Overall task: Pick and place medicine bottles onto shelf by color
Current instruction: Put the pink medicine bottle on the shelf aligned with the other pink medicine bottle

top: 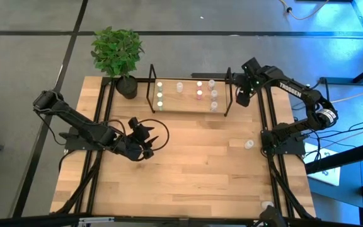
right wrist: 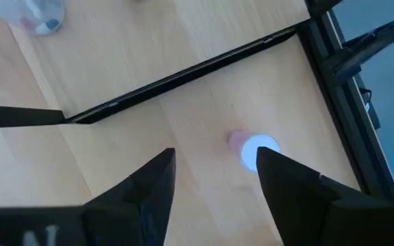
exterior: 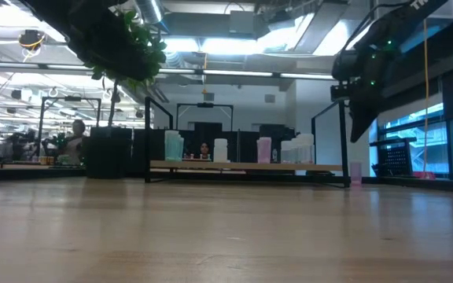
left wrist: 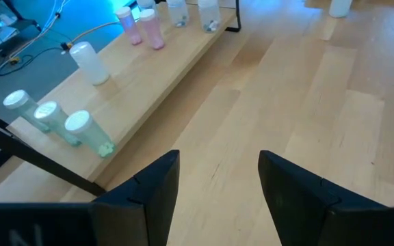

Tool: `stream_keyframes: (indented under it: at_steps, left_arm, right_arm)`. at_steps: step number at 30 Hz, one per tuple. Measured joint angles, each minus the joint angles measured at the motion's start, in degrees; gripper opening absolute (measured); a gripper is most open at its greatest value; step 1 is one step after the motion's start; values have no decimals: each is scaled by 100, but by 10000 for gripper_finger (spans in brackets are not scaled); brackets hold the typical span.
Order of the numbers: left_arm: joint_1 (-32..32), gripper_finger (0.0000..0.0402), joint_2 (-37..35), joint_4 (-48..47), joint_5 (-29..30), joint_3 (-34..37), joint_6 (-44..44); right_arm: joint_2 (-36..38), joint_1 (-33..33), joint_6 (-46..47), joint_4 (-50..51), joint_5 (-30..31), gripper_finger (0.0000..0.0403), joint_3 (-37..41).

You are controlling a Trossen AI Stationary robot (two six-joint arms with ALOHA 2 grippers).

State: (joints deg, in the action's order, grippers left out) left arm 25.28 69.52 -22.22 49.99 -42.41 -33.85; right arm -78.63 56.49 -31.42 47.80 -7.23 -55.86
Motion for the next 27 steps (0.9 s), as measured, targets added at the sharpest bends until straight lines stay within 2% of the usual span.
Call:
stream_keyframes:
  at_steps: [5,11,20,27]
  left_arm:
    - [0,194,0,0,-1,0,-2]
    - [0,194,0,0,-1,0,-2]
    - [0,194,0,0,-1,0,-1]
    - [0,194,0,0,-3,0,-2]
  right_arm:
    - [0,105,161,146,5,257,0]
    - [-2,105,-620,85,-23,310,0]
    - [-47,105,-665,-41,11,316,0]
    - [-496,105,-407,-52,193,316,0]
